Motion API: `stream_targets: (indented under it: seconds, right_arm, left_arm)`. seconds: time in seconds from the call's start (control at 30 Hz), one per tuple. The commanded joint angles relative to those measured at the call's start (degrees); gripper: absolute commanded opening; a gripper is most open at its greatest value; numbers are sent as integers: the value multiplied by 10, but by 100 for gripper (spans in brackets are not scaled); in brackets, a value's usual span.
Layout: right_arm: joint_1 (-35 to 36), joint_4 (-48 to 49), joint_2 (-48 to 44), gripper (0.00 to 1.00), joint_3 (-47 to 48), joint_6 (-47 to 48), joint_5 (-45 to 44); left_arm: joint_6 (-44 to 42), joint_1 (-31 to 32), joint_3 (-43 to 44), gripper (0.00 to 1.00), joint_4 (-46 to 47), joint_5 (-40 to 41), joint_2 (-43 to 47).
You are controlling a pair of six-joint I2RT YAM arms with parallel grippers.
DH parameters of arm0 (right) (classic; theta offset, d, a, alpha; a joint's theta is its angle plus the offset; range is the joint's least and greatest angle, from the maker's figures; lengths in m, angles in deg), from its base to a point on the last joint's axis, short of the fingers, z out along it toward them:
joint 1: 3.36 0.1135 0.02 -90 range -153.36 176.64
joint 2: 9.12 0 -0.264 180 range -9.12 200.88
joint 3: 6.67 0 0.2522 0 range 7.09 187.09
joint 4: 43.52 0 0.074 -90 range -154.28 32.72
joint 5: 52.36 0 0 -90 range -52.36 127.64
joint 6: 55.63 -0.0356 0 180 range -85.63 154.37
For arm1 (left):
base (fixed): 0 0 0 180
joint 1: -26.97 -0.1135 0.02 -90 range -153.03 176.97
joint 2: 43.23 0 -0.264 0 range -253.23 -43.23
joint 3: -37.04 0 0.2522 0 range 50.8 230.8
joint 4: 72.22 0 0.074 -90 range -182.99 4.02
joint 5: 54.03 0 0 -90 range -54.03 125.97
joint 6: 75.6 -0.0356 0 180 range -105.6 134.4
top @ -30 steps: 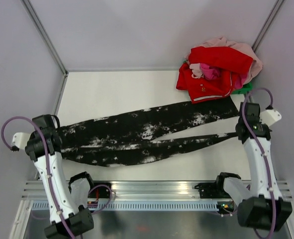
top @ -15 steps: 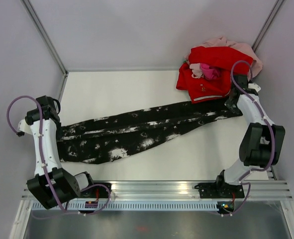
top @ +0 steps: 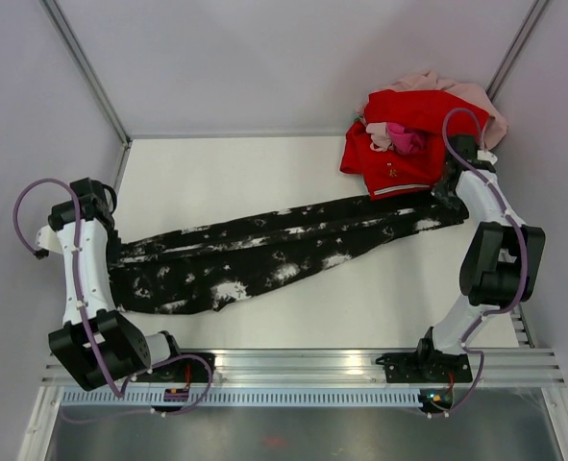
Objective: Fold and stack the trousers
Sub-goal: Fold the trousers
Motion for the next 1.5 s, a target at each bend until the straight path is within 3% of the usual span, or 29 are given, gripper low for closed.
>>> stream_targets:
  seconds: [0.0,0.3,0.6,1.13,1.3,1.47]
  right_arm:
    - [-35,64,-8,0,63,61,-131]
    - [-35,73,56,0,80,72,-147]
    - [-35,50,97,0,125,71,-146]
    - [-36,1,-54,0,48,102,-239]
    - [-35,5,-57,0,15,101,-236]
    - [-34,1,-3,0,26,91,-239]
  left_arm:
    - [31,-14,37,2,19,150,25]
    - [86,-14,-9,2,14,176,13]
    - [82,-14,-31,2,43,183,-8]
    - [36,-14,-29,2,81,177,-1]
    - [34,-14,-52,2,98,171,5]
    - [46,-14,-61,2,94,179,1]
